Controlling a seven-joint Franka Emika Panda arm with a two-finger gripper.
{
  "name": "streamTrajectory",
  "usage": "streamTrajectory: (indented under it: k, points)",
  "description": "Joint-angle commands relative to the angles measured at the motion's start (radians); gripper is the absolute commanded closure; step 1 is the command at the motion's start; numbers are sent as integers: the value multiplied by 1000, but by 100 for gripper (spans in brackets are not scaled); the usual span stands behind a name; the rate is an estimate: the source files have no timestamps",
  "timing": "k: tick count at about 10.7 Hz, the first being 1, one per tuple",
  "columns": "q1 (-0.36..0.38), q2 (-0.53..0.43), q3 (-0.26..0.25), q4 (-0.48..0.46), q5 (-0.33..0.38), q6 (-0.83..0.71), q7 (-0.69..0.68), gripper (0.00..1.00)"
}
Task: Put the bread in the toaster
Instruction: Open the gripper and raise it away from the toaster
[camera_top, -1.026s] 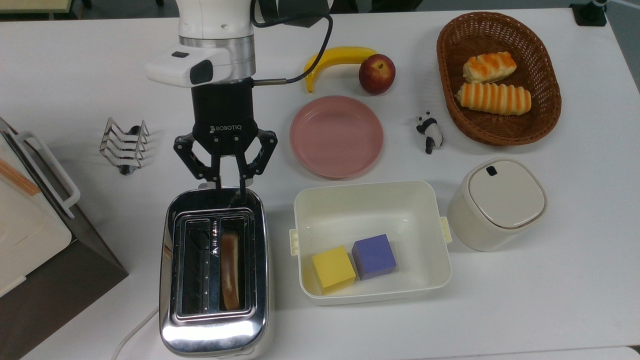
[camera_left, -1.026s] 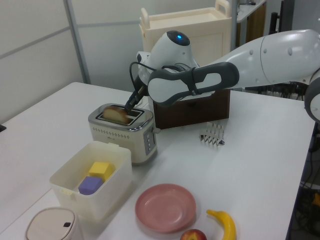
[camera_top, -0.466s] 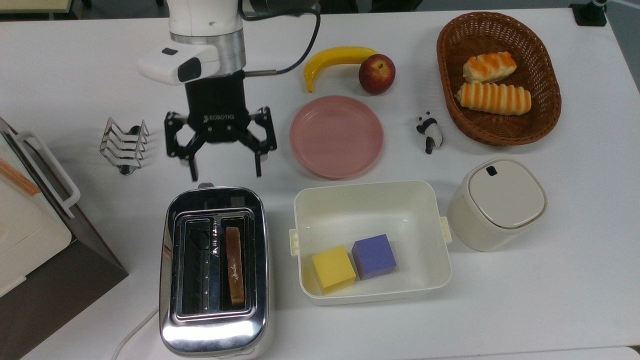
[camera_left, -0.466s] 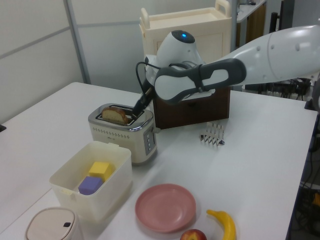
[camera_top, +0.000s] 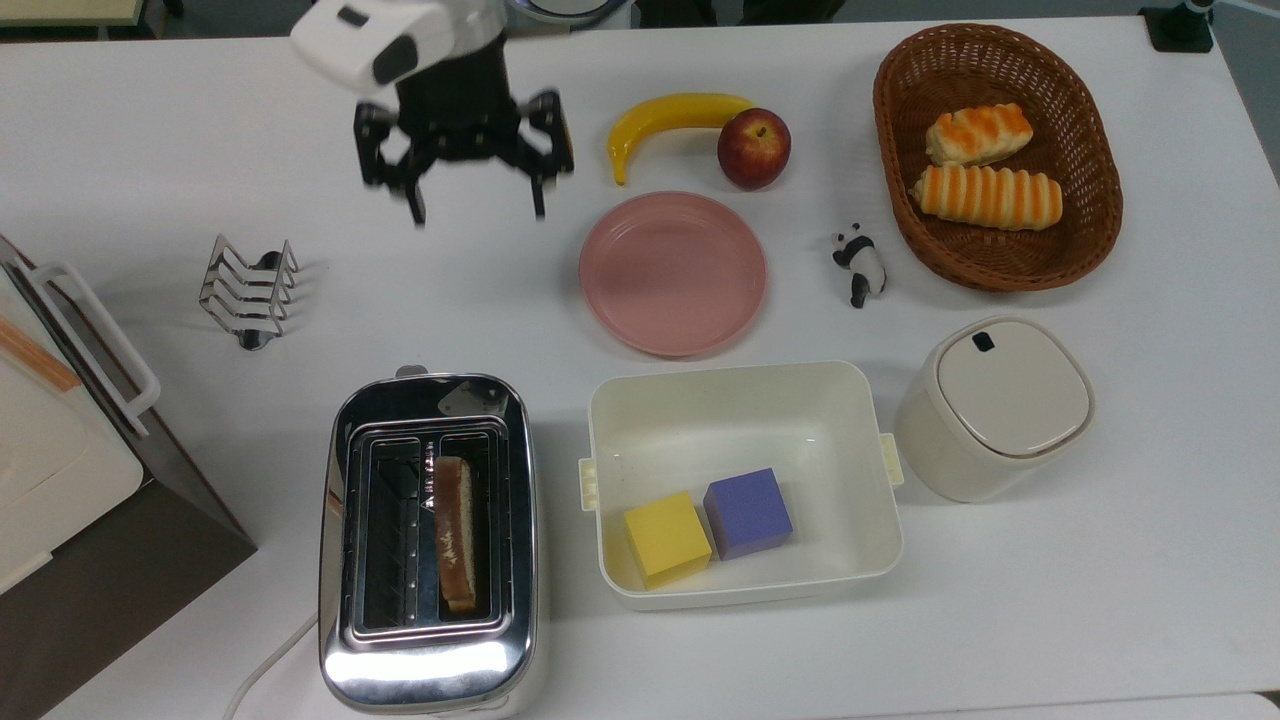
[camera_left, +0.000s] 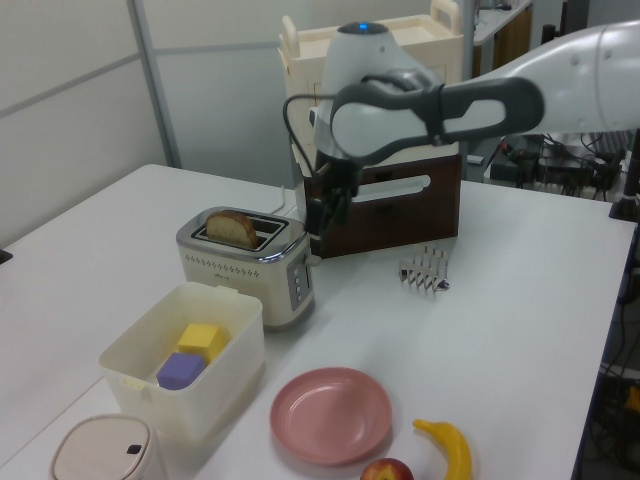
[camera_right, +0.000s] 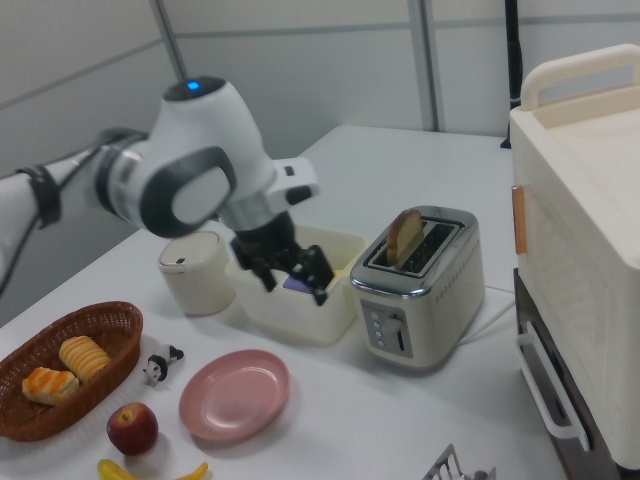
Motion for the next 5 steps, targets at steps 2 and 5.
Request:
streamTrajectory:
  k: [2, 5]
  points:
    - [39, -97, 1, -1, -108, -325, 39, 0]
    - [29, -100, -8, 19, -96, -333, 76, 0]
